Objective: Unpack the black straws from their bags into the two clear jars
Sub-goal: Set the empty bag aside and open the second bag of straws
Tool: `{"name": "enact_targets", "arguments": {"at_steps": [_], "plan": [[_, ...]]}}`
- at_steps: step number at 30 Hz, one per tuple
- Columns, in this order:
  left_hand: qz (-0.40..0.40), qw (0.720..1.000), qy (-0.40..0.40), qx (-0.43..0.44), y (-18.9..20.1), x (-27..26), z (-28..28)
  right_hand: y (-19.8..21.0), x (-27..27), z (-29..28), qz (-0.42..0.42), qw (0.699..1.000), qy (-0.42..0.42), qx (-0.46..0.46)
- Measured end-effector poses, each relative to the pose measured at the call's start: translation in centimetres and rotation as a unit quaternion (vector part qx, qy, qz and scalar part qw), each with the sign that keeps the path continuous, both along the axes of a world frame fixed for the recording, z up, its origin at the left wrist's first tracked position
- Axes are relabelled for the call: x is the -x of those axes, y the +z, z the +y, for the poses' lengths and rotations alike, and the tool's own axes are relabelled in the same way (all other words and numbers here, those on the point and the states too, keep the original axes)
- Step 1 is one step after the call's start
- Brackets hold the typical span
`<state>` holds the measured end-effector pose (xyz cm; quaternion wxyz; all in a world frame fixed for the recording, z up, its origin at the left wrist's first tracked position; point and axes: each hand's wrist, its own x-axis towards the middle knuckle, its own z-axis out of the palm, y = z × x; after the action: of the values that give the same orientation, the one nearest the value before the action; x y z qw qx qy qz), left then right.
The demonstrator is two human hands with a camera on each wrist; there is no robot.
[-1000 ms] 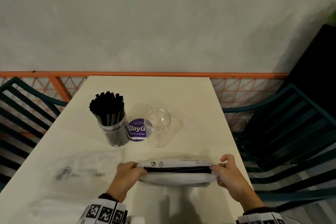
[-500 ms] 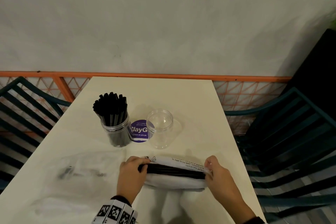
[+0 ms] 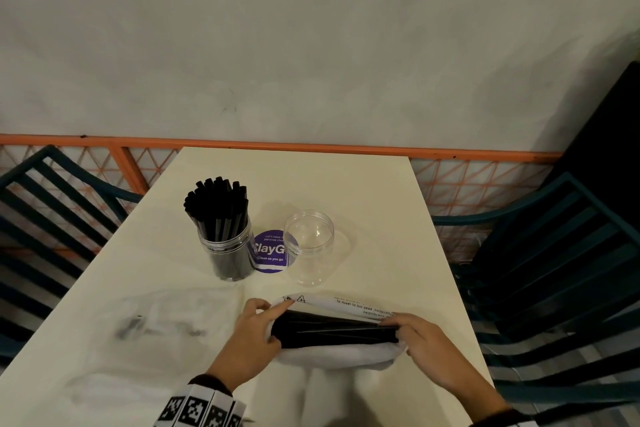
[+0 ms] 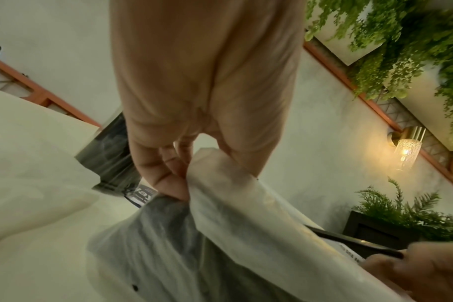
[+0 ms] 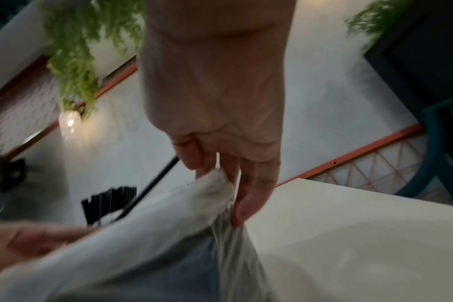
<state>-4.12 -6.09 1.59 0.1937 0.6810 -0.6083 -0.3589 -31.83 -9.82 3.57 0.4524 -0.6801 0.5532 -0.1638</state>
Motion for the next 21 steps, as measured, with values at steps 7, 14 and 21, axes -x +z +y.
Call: {"name": "enact_targets", "arguments": {"at_steps": [7,14,21], "plan": [[0.016,1.000,0.006,-0.015,0.1,0.0,0.2,0.4,0.3,-1.1,0.067,0.996,0.053,0.021],[0.031,0.999,0.010,-0.004,1.1,0.5,0.1,-1.3,-1.5,-0.7,0.224,0.954,0.021,0.199],[0.028,0.999,0.004,0.035,2.8,1.3,0.2,1.5,-7.0,0.5,0.094,0.942,0.146,0.286]]}}
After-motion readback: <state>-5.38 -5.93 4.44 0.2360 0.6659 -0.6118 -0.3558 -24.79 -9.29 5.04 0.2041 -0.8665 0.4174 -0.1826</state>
